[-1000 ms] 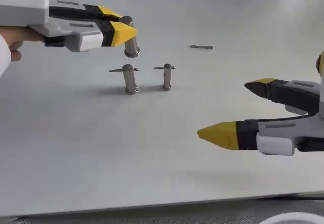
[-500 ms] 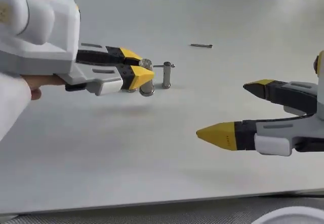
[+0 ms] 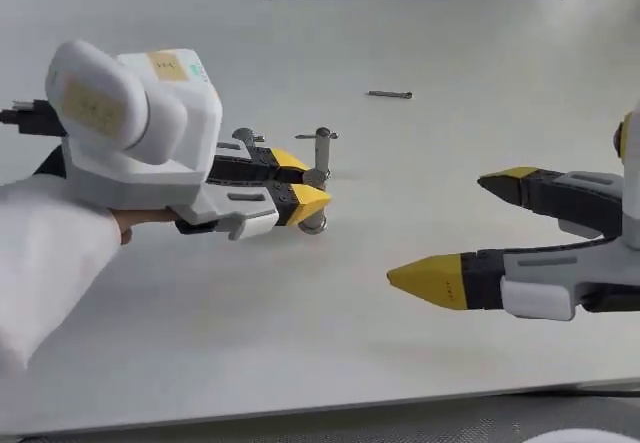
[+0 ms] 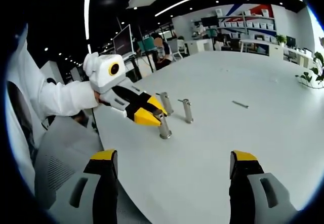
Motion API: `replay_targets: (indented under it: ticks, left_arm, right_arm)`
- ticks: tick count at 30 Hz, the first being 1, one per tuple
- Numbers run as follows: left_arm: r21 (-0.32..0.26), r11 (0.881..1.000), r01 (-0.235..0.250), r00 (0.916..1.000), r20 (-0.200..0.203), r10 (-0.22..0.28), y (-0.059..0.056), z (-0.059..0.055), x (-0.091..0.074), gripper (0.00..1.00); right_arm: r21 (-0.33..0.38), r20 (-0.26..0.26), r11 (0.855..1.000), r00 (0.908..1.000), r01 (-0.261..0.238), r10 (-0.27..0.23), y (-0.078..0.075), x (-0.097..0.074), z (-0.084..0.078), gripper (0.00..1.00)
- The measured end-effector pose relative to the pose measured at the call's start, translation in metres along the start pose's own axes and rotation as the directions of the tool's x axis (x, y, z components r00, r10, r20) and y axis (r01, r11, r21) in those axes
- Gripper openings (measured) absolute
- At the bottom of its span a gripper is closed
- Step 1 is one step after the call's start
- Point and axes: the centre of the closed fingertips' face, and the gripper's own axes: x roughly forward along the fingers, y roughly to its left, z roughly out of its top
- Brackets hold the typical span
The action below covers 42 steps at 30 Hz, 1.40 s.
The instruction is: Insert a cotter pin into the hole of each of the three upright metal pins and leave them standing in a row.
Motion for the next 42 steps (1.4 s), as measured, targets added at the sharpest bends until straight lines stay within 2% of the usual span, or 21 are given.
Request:
replay_targets:
  ticks: [9, 12, 18, 20, 23, 26, 32, 33, 35, 36, 38, 42]
  left_arm:
    - [-0.016, 1.000, 0.009, 1.0000, 0.000, -0.009, -0.011, -0.007, 0.007, 0.10]
    - [-0.031, 0.999, 0.011, 0.9999, 0.011, -0.010, -0.013, -0.007, 0.008, 0.10]
    - [-0.004, 1.000, 0.009, 0.9993, 0.035, -0.009, -0.019, -0.008, 0.006, 0.10]
    - [0.034, 0.999, 0.006, 0.9991, 0.043, -0.008, -0.020, -0.008, 0.007, 0.11]
    - [0.017, 1.000, -0.005, 0.9978, 0.066, 0.004, -0.021, -0.009, 0.006, 0.11]
    - [0.034, 0.999, -0.010, 0.9969, 0.078, 0.007, -0.022, -0.008, 0.007, 0.11]
    - [0.020, 1.000, -0.005, 0.9970, 0.078, 0.003, -0.021, -0.010, 0.006, 0.13]
    - [0.013, 1.000, -0.007, 0.9976, 0.069, 0.006, -0.020, -0.012, 0.005, 0.14]
    - [0.006, 1.000, -0.002, 0.9968, 0.080, 0.001, -0.020, -0.012, 0.001, 0.20]
    - [-0.017, 1.000, 0.012, 0.9961, 0.088, -0.011, -0.022, -0.011, -0.001, 0.23]
    - [-0.038, 0.999, 0.038, 0.9942, 0.102, -0.034, -0.025, -0.009, -0.006, 0.34]
    - [-0.073, 0.993, 0.090, 0.9931, 0.082, -0.083, -0.033, -0.016, -0.016, 0.56]
  right_arm:
    - [-0.004, -0.010, 1.000, 0.9999, -0.004, 0.004, 0.003, 0.002, -0.002, 0.89]
    - [0.000, -0.005, 1.000, 1.0000, -0.009, 0.009, 0.005, 0.002, -0.001, 0.89]
    - [0.005, -0.002, 1.000, 0.9999, -0.010, 0.010, 0.005, 0.001, -0.001, 0.89]
    - [0.003, -0.006, 1.000, 0.9999, -0.010, 0.010, 0.005, 0.001, -0.002, 0.89]
    - [0.003, -0.006, 1.000, 0.9999, -0.012, 0.012, 0.005, 0.001, -0.002, 0.89]
    - [0.001, -0.009, 1.000, 0.9999, -0.013, 0.013, 0.005, 0.001, -0.002, 0.89]
    - [0.000, -0.011, 1.000, 0.9998, -0.017, 0.017, 0.006, 0.002, -0.003, 0.89]
    - [-0.001, -0.012, 1.000, 0.9998, -0.018, 0.018, 0.006, 0.003, -0.003, 0.89]
    - [-0.001, -0.016, 1.000, 0.9997, -0.020, 0.020, 0.007, 0.003, -0.004, 0.89]
    - [-0.001, -0.016, 1.000, 0.9997, -0.020, 0.020, 0.007, 0.003, -0.004, 0.89]
    - [0.000, -0.016, 1.000, 0.9997, -0.021, 0.021, 0.007, 0.003, -0.004, 0.89]
    - [-0.004, -0.021, 1.000, 0.9996, -0.021, 0.021, 0.006, 0.003, -0.004, 0.89]
